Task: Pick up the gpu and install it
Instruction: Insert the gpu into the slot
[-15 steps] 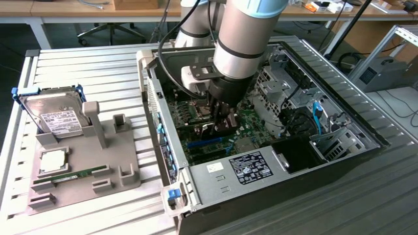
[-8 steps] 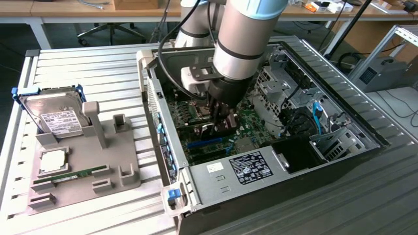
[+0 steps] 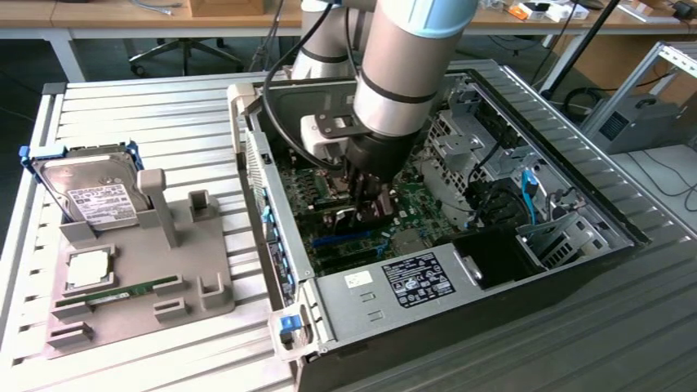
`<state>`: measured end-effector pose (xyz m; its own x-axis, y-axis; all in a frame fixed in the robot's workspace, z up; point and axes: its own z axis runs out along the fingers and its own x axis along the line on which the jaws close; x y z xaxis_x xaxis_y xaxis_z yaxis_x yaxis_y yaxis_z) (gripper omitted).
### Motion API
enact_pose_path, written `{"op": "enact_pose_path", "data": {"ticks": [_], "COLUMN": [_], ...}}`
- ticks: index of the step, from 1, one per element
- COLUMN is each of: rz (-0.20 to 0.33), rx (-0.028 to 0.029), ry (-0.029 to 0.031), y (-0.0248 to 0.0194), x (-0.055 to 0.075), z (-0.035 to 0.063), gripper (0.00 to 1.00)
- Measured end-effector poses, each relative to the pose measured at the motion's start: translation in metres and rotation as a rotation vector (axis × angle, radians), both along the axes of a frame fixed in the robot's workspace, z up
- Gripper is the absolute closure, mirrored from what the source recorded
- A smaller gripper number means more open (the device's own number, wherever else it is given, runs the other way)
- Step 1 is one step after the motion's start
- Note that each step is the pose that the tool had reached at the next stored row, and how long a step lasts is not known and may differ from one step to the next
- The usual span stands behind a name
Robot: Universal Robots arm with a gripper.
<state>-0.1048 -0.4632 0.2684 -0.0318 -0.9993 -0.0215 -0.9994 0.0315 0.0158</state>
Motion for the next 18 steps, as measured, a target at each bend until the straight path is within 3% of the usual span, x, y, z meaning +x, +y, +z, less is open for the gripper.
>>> {"op": "enact_pose_path", "data": {"ticks": [18], "rz": [0.0], "rx": [-0.0002], "ry": [0.0002], "y": [0.0007], "x": [-0.0032], "z": [-0.0037], "gripper": [0.72]}}
